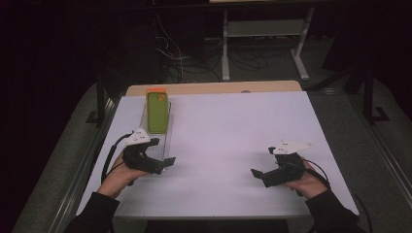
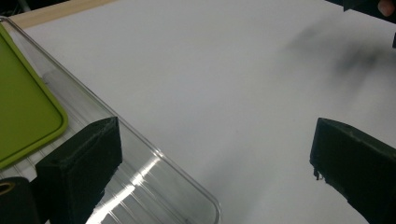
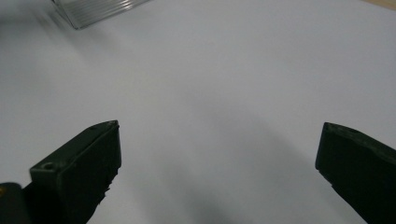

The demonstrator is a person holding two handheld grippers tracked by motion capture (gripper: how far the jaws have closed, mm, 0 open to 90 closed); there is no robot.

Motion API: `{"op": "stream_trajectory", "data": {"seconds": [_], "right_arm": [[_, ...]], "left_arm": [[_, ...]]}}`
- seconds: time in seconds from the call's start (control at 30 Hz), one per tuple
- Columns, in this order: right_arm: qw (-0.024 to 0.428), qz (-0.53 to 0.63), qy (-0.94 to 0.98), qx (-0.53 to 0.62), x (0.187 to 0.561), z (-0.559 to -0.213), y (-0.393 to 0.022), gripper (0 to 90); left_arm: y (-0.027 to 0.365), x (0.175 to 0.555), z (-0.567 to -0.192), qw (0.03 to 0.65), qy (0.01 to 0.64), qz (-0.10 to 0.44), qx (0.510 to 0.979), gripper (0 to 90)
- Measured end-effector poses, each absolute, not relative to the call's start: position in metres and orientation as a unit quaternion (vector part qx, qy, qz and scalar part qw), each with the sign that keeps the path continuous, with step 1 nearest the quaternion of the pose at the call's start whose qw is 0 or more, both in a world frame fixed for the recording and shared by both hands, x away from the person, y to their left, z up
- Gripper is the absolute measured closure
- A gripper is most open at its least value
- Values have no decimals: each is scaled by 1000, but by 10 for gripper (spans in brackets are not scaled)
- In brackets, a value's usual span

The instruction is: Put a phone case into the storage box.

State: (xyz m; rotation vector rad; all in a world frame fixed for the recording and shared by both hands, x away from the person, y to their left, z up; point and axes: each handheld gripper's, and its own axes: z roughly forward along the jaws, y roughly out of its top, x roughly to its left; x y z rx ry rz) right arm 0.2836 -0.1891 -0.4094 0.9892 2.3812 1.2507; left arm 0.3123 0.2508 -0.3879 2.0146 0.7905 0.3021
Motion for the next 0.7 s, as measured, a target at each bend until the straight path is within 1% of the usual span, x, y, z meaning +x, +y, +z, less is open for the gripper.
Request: {"op": "stream_trajectory", "data": {"seconds": [0.27,0.7], "right_arm": [[134,442,817,346,283,-405,-192,0],[135,444,812,353,283,-404,-194,0]], "left_arm": [[259,305,-397,459,304,143,823,20],[259,305,-401,459,301,133,825,20]]}}
